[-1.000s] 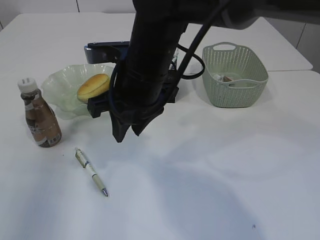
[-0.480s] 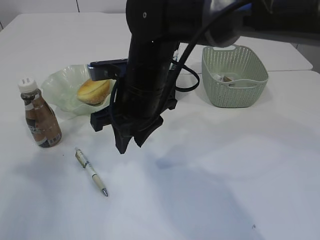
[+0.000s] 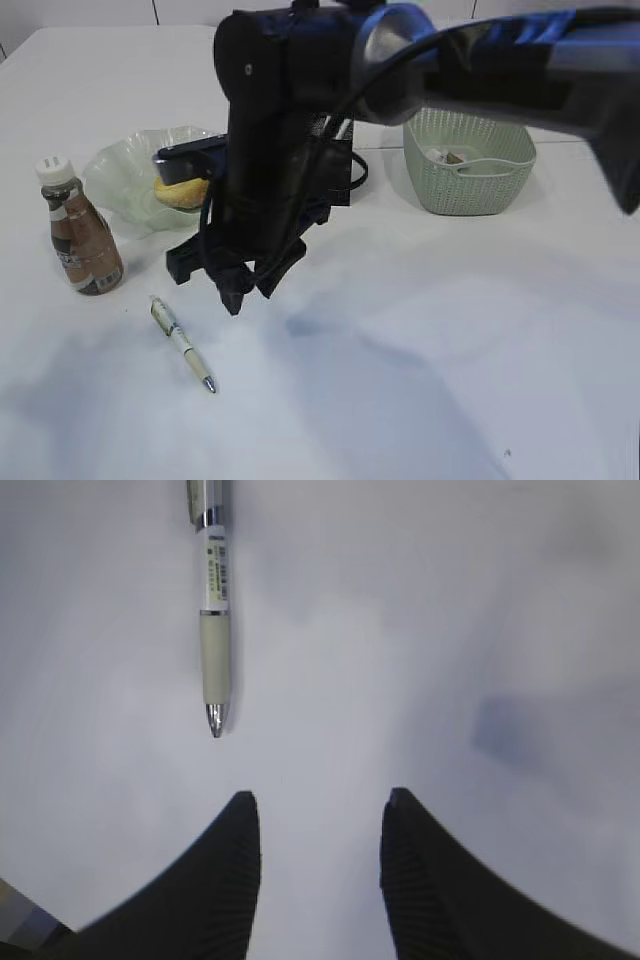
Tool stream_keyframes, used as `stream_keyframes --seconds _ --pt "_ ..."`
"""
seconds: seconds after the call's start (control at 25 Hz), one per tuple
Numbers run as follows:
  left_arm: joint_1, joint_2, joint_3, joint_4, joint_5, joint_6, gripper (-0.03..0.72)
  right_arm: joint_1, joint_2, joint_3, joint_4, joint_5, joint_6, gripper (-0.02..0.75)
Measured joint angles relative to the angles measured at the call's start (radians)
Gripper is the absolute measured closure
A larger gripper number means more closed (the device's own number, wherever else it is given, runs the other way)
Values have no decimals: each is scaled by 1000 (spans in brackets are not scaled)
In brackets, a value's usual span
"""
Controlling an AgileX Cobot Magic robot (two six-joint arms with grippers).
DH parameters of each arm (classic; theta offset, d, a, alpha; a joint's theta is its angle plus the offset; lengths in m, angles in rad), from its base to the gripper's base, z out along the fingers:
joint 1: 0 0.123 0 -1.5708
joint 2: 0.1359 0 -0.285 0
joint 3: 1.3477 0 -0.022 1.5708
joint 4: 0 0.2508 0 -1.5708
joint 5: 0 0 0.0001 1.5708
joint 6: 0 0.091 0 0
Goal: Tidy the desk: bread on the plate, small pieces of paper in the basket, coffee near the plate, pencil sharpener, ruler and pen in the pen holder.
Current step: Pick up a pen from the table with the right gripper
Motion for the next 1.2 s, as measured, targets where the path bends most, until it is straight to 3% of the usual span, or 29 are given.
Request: stream_keyframes --seconds 0.48,1.2 --pt "0 -5 0 -8 84 0 445 29 149 -241 -13 3 66 402" --pt "0 -5 0 -10 90 0 445 59 226 -261 20 3 48 398"
